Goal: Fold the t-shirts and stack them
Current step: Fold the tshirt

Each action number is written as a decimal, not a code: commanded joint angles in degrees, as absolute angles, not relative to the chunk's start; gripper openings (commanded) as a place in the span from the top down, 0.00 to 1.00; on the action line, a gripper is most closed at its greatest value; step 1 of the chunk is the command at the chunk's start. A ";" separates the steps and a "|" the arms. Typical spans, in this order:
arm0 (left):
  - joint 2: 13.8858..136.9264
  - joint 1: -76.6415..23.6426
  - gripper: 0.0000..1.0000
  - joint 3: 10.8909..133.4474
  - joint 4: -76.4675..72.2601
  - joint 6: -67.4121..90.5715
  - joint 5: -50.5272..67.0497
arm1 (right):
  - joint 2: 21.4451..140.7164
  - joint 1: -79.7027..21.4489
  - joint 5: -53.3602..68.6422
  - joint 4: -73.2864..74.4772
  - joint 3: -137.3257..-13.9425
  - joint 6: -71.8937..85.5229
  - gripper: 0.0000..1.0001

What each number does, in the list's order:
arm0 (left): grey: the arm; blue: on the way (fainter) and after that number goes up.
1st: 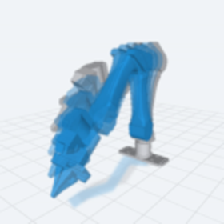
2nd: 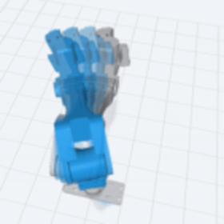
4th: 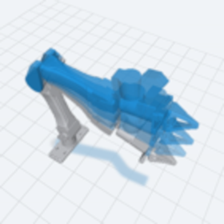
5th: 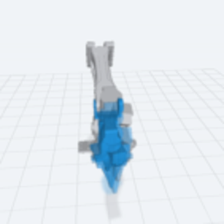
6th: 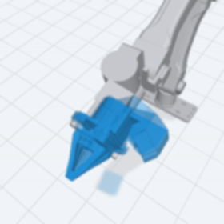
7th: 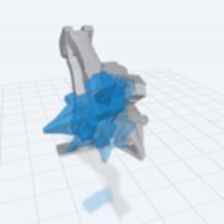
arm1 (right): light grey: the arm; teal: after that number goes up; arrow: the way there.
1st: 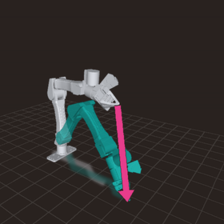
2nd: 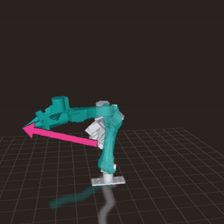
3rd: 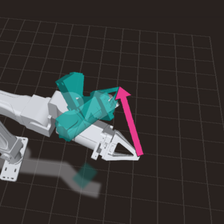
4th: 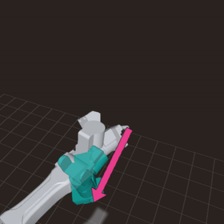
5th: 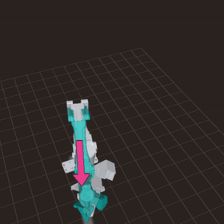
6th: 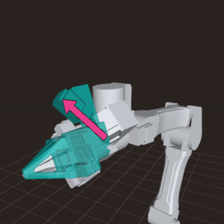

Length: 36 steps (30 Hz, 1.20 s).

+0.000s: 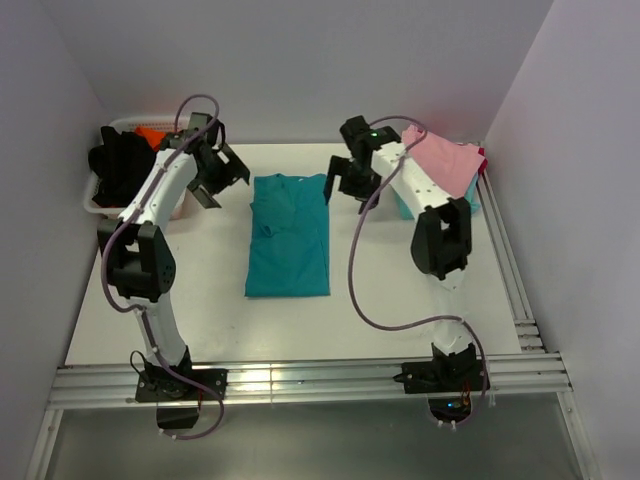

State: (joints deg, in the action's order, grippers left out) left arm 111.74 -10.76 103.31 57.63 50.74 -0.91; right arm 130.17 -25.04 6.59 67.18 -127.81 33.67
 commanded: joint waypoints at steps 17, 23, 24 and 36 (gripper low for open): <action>76.56 -14.23 0.01 50.83 38.78 50.79 7.20 | 84.11 -30.93 19.34 26.91 -56.18 45.17 0.00; 75.41 -16.69 0.03 43.52 33.85 53.52 7.65 | 88.32 -34.54 18.37 17.32 -50.63 46.58 0.00; 75.32 -16.96 0.03 42.90 32.27 53.87 7.82 | 89.81 -34.80 18.37 16.44 -50.19 46.84 0.00; 80.51 -20.39 0.08 42.63 28.65 58.80 6.86 | 94.75 -35.77 16.96 11.18 -49.84 48.16 0.00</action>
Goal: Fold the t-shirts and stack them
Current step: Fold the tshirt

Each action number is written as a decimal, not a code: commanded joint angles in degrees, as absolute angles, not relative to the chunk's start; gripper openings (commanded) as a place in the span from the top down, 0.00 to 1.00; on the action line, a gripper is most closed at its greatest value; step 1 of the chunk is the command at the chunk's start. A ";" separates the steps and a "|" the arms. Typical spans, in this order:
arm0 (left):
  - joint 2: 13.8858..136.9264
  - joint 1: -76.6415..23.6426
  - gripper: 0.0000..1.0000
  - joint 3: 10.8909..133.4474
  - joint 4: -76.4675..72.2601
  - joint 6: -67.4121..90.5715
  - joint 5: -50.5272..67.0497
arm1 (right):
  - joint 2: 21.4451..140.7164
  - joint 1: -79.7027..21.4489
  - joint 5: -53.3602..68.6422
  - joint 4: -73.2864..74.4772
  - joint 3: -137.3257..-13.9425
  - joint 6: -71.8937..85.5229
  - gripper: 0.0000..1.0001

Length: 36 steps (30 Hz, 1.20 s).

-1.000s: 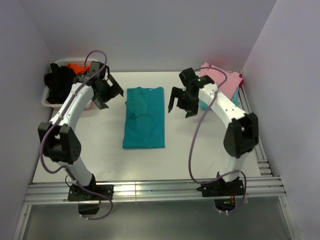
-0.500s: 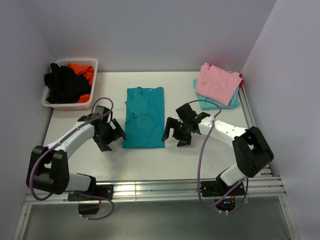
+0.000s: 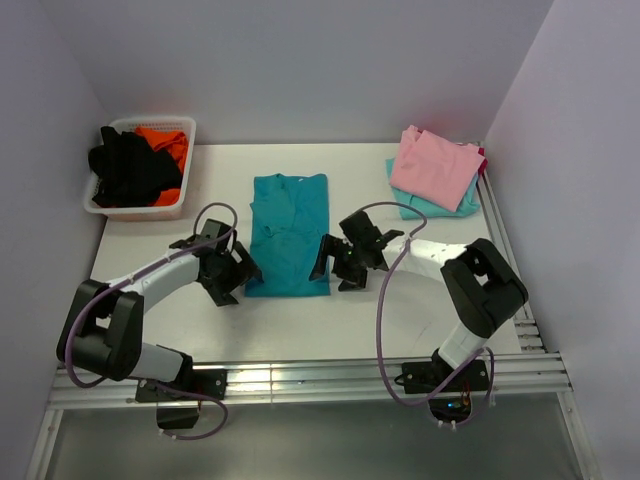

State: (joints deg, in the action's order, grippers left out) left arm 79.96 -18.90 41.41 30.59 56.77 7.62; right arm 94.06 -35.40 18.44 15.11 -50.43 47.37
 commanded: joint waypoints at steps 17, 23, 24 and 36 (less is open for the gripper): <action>82.70 -23.73 0.24 41.57 26.63 61.08 5.45 | 96.24 -37.97 15.56 10.46 -48.25 50.10 0.70; 83.32 -23.73 0.44 42.27 27.15 60.74 4.66 | 95.63 -37.97 15.12 11.77 -47.37 49.84 1.00; 83.41 -23.73 0.52 42.36 27.42 60.73 4.14 | 95.28 -37.97 14.86 12.13 -47.20 49.66 1.00; 81.48 -23.73 1.00 43.42 30.05 59.24 1.41 | 89.30 -37.97 12.40 18.27 -46.58 48.52 1.00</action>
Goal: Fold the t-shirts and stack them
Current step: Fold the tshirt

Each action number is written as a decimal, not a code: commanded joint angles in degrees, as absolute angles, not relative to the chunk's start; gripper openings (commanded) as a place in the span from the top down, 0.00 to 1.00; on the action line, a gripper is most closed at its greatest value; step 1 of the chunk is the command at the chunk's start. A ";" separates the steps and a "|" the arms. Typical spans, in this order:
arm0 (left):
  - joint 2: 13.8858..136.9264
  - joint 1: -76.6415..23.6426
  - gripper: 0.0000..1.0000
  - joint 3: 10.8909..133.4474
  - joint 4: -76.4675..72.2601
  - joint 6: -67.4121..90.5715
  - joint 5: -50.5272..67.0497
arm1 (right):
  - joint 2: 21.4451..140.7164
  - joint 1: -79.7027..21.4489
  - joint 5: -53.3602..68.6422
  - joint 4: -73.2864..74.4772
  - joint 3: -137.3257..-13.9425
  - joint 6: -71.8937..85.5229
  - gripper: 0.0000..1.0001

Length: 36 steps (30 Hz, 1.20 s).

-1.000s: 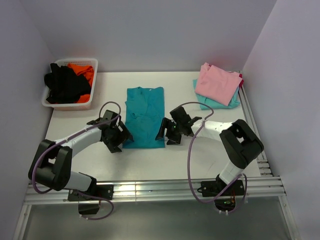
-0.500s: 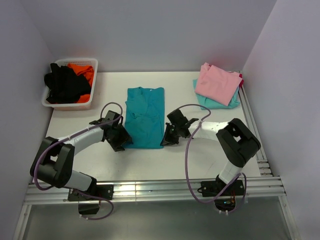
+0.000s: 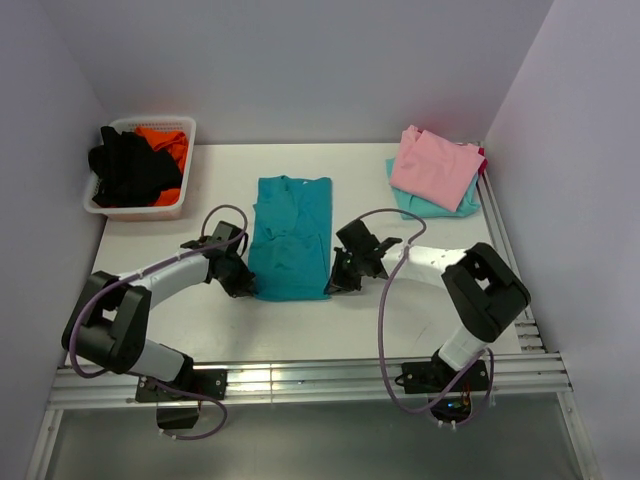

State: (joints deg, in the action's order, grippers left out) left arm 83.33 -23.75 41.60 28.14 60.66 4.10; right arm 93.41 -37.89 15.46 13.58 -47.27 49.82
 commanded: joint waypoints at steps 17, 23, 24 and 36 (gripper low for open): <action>51.69 -29.44 1.00 44.12 52.99 63.10 2.11 | 55.48 -39.29 10.90 41.38 -41.49 50.89 1.00; 49.48 -29.44 1.00 47.37 57.48 63.37 2.46 | 49.66 -39.29 12.30 47.37 -40.34 52.03 1.00; 49.57 -29.44 1.00 47.81 58.00 63.20 2.81 | 49.14 -39.37 12.30 48.16 -40.17 52.21 1.00; 66.78 -29.18 1.00 63.36 55.02 57.23 0.88 | 56.76 -36.40 10.46 47.73 -47.54 45.45 1.00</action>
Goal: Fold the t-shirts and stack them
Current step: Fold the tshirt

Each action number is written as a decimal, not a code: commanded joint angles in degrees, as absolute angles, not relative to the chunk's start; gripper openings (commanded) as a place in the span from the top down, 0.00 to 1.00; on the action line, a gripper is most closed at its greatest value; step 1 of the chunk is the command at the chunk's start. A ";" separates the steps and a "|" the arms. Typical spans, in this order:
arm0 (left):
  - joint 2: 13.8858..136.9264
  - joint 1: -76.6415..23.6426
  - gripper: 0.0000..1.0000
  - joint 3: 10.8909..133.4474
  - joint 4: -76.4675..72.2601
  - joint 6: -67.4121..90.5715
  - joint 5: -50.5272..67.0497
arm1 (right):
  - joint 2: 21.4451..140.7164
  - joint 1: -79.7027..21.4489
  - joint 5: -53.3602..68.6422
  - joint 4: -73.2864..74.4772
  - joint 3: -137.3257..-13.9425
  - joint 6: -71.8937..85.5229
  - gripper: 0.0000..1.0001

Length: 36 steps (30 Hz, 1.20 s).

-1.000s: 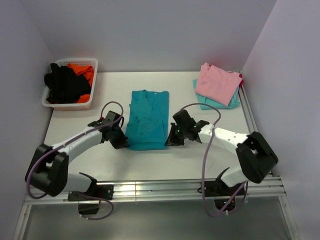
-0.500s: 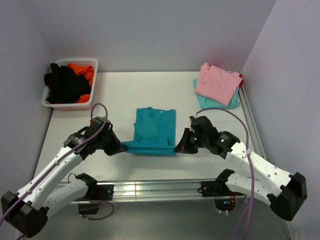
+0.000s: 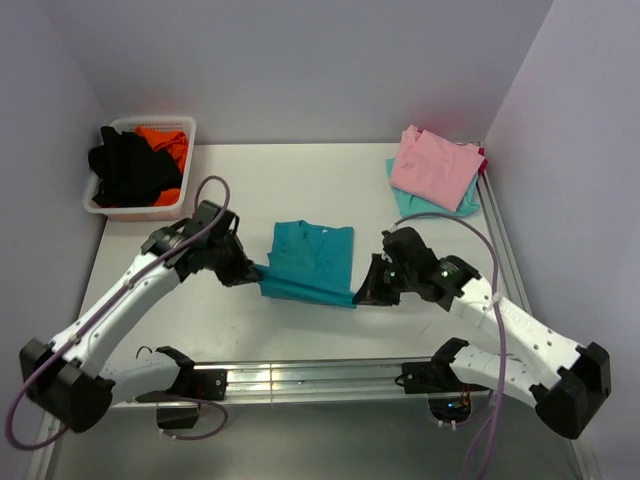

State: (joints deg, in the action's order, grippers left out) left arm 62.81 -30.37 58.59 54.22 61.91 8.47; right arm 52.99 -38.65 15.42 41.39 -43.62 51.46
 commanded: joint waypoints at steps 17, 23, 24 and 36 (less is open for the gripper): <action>119.80 -16.70 0.00 114.08 55.38 44.20 5.09 | 115.84 -17.40 6.51 63.27 -112.84 29.88 0.00; 105.92 -16.00 0.01 98.81 45.18 46.67 9.32 | 101.54 -17.67 11.76 49.87 -92.50 34.54 0.00; 104.69 -15.82 0.01 95.92 45.00 46.58 9.40 | 97.95 -17.84 12.21 48.09 -86.72 35.06 0.00; 88.53 -16.08 0.01 78.84 42.62 48.87 11.69 | 97.19 -24.69 16.26 29.19 -66.27 40.34 0.00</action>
State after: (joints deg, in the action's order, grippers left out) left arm 93.32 -15.73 80.82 43.51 47.86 10.72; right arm 95.53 -22.90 15.25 36.80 -66.70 38.79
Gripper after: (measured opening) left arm 0.994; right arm 0.999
